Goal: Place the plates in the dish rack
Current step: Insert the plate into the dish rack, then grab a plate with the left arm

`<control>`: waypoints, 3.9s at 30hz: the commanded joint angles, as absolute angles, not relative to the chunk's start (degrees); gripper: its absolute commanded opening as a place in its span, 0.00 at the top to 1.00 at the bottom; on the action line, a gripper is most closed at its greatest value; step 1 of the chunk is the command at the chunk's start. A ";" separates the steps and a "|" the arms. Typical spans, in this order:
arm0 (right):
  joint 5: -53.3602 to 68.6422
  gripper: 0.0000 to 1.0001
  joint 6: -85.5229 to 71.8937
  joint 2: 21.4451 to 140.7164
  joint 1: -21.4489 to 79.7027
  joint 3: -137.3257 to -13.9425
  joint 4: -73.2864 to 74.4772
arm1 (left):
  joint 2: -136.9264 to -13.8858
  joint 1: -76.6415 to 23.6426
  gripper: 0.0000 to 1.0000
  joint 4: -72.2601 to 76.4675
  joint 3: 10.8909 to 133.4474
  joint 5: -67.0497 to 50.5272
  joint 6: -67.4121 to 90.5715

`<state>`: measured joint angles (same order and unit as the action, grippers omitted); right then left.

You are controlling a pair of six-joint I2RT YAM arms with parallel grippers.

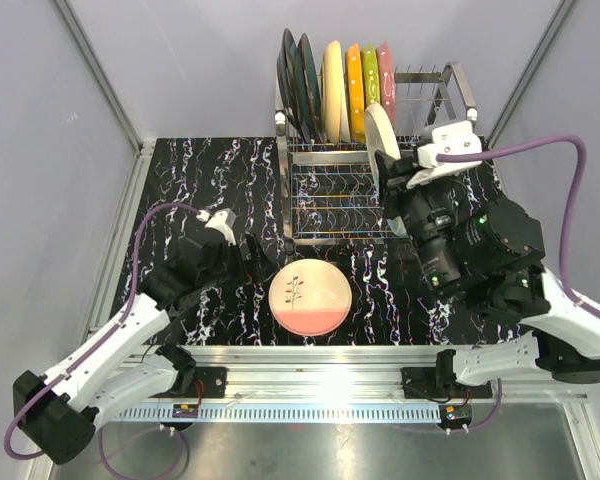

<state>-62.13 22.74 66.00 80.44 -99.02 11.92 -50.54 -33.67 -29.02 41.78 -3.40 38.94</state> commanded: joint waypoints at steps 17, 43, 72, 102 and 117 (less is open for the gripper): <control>-43.43 1.00 22.52 77.78 52.48 -124.36 19.85 | -52.91 -33.49 0.01 -26.98 44.12 -5.27 37.53; -13.54 1.00 3.96 94.48 24.35 -139.58 22.07 | -54.41 -33.49 0.01 -29.62 43.77 -5.36 36.04; -8.44 0.91 -4.39 93.43 18.81 -122.26 13.98 | -56.16 -33.49 0.01 -31.29 45.35 -4.13 36.12; -6.42 0.51 -5.27 91.41 18.81 -119.53 16.26 | -56.34 -33.49 0.01 -30.50 44.30 -5.10 36.47; -0.18 0.46 -8.96 84.21 18.81 -118.40 17.58 | -55.20 -33.49 0.01 -29.19 41.66 -5.27 37.35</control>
<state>-3.51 -7.42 89.01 18.63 -118.34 18.63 -56.25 -33.67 -32.05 42.59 -4.36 36.97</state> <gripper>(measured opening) 0.535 0.988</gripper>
